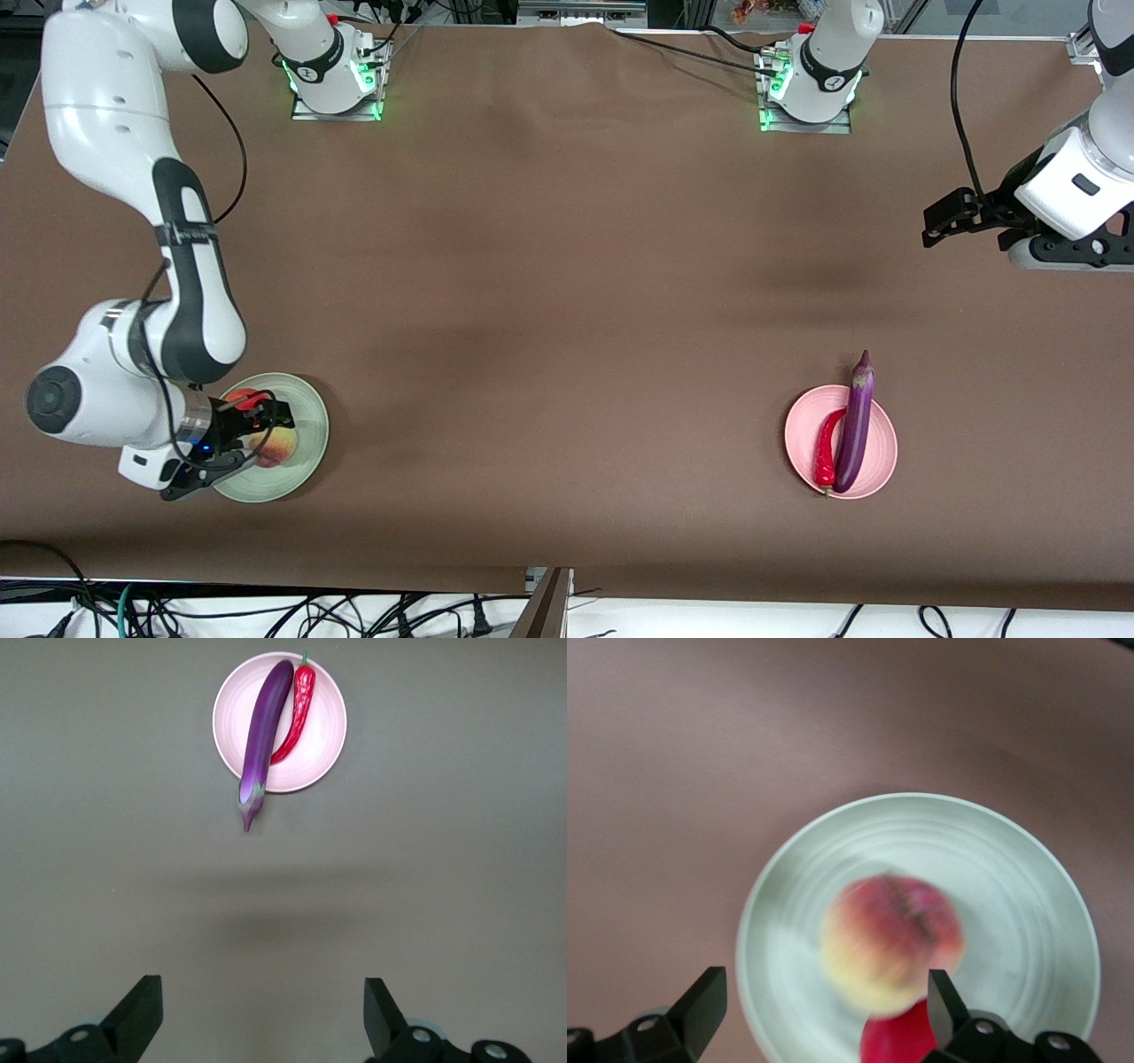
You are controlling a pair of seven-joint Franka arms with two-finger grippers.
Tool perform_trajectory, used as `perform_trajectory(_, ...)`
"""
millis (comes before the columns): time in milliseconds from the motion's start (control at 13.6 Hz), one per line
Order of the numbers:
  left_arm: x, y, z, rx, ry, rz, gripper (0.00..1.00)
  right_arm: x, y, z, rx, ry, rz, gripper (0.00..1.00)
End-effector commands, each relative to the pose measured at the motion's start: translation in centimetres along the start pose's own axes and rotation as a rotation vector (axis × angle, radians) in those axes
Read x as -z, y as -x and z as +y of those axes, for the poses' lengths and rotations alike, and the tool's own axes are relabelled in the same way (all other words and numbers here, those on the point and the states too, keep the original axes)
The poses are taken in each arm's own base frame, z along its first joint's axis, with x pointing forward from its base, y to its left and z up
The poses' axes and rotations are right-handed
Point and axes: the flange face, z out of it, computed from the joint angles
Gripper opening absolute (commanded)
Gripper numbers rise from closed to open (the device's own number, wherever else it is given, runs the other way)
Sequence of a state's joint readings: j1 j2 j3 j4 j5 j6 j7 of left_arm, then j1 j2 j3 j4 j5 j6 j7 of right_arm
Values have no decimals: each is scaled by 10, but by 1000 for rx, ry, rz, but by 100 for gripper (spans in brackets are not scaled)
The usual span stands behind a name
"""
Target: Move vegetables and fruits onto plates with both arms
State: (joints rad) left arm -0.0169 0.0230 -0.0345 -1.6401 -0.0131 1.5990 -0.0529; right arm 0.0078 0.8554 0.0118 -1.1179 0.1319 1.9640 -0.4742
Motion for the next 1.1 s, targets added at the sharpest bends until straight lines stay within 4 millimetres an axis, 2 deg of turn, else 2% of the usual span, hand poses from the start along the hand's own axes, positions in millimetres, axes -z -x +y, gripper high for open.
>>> perform_trajectory(0, 5, 16, -1, -9, 19, -21, 100, 41, 11, -15, -82, -28, -49, 100)
perform_trajectory(147, 5, 14, -2, -8, 18, -18, 100, 68, 15, -30, -166, -39, -81, 100)
perform_trajectory(293, 5, 15, -4, -9, -18, -15, 100, 106, 17, -66, -246, -26, -122, 100)
perform_trajectory(586, 7, 16, -6, -9, -30, -16, 100, 177, 49, -101, -354, 65, -231, 100)
perform_trajectory(659, 8, 15, -7, -8, -30, -10, 100, 203, 62, -108, -349, 65, -225, 100)
perform_trajectory(806, 9, 16, -5, -10, -30, -8, 100, 232, 88, -114, -359, 77, -206, 100)
perform_trajectory(879, 9, 16, -4, -13, -30, -10, 100, 239, 101, -113, -364, 93, -218, 100)
perform_trajectory(1026, 9, 16, -5, -11, -30, -11, 100, 277, 131, -121, -370, 143, -187, 100)
